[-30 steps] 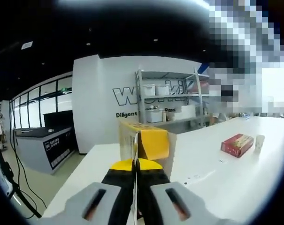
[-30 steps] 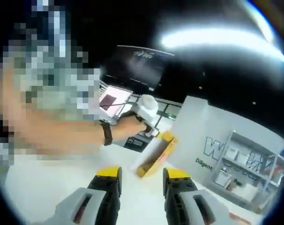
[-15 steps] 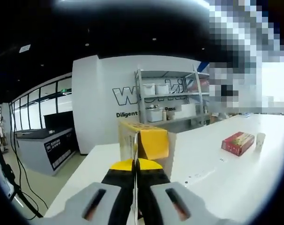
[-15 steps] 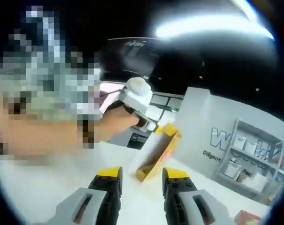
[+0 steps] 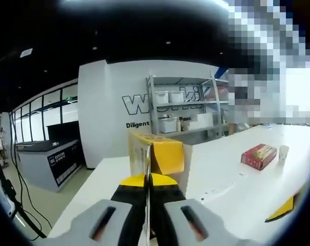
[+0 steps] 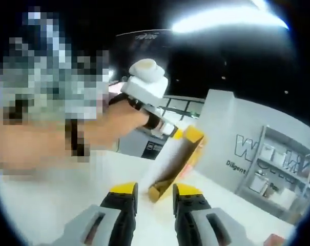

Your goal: Tear open the coffee pouch, take out the coffee, and pour the coffee from the pouch into the cup

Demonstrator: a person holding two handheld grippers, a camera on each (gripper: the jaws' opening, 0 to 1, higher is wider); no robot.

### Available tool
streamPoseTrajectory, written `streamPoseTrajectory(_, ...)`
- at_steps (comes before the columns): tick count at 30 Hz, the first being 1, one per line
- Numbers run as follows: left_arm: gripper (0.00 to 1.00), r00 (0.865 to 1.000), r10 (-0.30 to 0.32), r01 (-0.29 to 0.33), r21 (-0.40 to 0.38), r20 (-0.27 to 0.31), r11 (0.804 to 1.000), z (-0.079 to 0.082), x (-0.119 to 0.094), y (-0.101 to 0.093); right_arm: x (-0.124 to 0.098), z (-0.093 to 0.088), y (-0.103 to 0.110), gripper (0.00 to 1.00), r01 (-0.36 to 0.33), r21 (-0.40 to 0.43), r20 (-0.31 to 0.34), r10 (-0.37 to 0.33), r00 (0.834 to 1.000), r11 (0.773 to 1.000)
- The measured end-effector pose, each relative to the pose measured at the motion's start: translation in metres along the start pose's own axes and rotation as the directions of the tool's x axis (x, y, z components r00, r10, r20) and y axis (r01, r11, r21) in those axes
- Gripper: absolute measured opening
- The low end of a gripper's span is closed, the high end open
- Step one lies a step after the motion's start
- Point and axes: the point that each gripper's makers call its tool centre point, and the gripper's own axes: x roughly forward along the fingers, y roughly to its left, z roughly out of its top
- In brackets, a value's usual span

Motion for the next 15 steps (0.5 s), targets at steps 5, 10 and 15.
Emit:
streamPoseTrajectory(5,0.03,1.000,-0.005,0.005,-0.012,0.002,1.000,-0.001,-0.004,-0.002,0.015,-0.006,0.004,0.27,-0.003,-0.004,-0.007,0.003,1.000,1.000)
streamPoseTrajectory(10,0.03,1.000,-0.006,0.006,-0.020,0.002,1.000,-0.002,-0.008,-0.004,0.031,-0.009,0.009,0.26,-0.005,0.015,0.003,0.005,1.000,1.000)
streamPoseTrajectory(15,0.03,1.000,-0.003,0.003,-0.018,0.002,1.000,-0.002,-0.009,-0.005,0.049,-0.018,0.011,0.26,0.019,0.014,0.032,-0.020,0.999,1.000)
